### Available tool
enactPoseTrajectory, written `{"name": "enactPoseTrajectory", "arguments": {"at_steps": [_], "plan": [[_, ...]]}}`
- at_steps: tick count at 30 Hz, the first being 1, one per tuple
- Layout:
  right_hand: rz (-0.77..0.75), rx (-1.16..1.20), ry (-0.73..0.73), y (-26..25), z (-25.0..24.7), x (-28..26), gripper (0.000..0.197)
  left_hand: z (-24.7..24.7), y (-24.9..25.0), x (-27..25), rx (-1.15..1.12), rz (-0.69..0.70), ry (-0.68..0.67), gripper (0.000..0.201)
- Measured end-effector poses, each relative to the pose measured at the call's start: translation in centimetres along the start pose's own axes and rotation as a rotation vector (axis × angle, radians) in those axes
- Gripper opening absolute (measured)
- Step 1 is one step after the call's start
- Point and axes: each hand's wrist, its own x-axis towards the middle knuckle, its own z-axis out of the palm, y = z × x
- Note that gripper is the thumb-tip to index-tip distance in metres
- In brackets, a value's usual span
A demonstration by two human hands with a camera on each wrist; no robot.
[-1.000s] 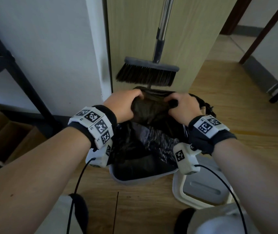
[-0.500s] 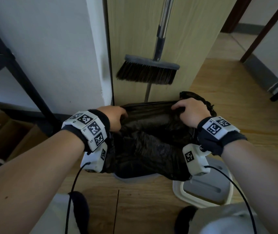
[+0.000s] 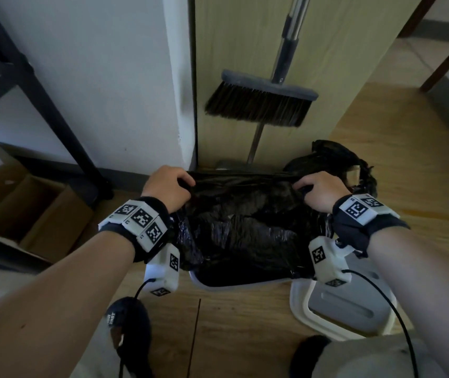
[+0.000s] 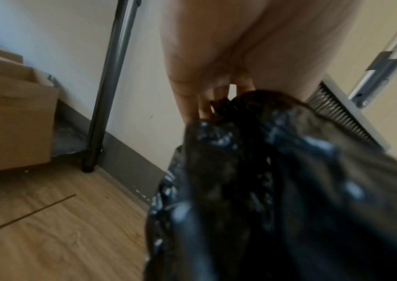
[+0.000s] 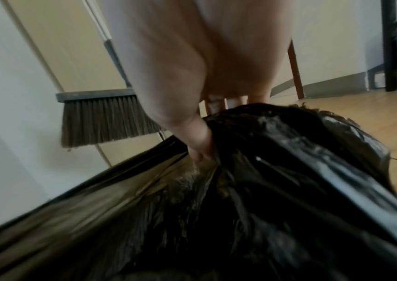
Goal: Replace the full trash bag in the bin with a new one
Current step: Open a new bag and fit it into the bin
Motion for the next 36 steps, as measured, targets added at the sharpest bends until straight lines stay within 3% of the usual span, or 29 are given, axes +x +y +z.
{"name": "enactPoseTrajectory", "arguments": {"at_steps": [4, 8, 14, 19, 23, 24, 26, 28, 30, 33, 36], "plan": [[0.021, 0.081, 0.051, 0.4, 0.6, 2.1, 0.048, 1.1, -1.2, 1.2, 0.073, -0.088, -0.137, 0.046], [0.029, 0.131, 0.031, 0.3, 1.5, 4.0, 0.057, 2.2, -1.5, 2.5, 0.099, -0.098, -0.182, 0.052], [0.098, 0.041, -0.018, 0.1, 2.4, 6.1, 0.054, 3.7, -1.3, 3.9, 0.131, -0.128, -0.256, 0.040], [0.137, -0.084, -0.131, 0.8, 3.3, 6.6, 0.035, 4.1, -1.7, 4.9, 0.197, -0.195, -0.349, 0.024], [0.139, -0.161, -0.201, 1.7, 3.4, 5.9, 0.032, 4.0, -2.2, 4.9, 0.297, -0.232, -0.415, 0.030], [0.133, -0.171, -0.200, 1.8, 3.4, 5.6, 0.031, 3.9, -2.5, 4.7, 0.341, -0.212, -0.377, 0.027], [0.115, -0.143, -0.134, 1.8, 3.0, 5.0, 0.029, 3.5, -3.0, 4.1, 0.391, -0.114, -0.163, 0.028], [0.096, -0.047, -0.028, 1.8, 2.4, 4.3, 0.030, 2.8, -2.7, 3.1, 0.319, -0.010, 0.065, 0.025], [0.080, 0.013, 0.031, 1.8, 2.0, 3.4, 0.031, 2.0, -2.0, 2.2, 0.278, 0.064, 0.173, 0.024], [0.068, 0.029, 0.051, 1.6, 1.8, 1.9, 0.036, 1.5, -0.9, 1.1, 0.214, 0.123, 0.138, 0.028], [0.072, 0.019, 0.049, 1.5, 1.8, 0.7, 0.039, 2.1, -0.5, 0.1, 0.245, 0.001, -0.048, 0.032]]}}
